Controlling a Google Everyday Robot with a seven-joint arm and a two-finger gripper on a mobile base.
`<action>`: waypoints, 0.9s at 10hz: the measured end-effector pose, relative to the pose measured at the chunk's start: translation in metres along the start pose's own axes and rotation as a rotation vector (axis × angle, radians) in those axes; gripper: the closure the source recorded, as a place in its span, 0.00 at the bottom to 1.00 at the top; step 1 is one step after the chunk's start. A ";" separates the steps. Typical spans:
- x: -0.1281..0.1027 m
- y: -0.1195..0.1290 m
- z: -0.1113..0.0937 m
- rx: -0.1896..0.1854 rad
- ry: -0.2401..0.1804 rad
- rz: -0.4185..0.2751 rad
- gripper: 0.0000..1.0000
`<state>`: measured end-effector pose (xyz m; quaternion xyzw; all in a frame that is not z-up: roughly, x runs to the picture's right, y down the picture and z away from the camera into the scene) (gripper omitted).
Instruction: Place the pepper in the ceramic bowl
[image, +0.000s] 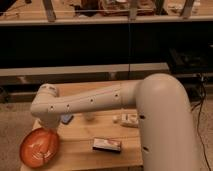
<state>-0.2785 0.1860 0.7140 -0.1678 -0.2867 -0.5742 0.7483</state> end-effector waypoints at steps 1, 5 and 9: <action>0.000 0.000 0.001 -0.001 -0.001 -0.002 0.58; 0.001 -0.001 0.006 -0.005 -0.006 -0.011 0.28; 0.001 -0.003 0.010 -0.007 -0.009 -0.019 0.27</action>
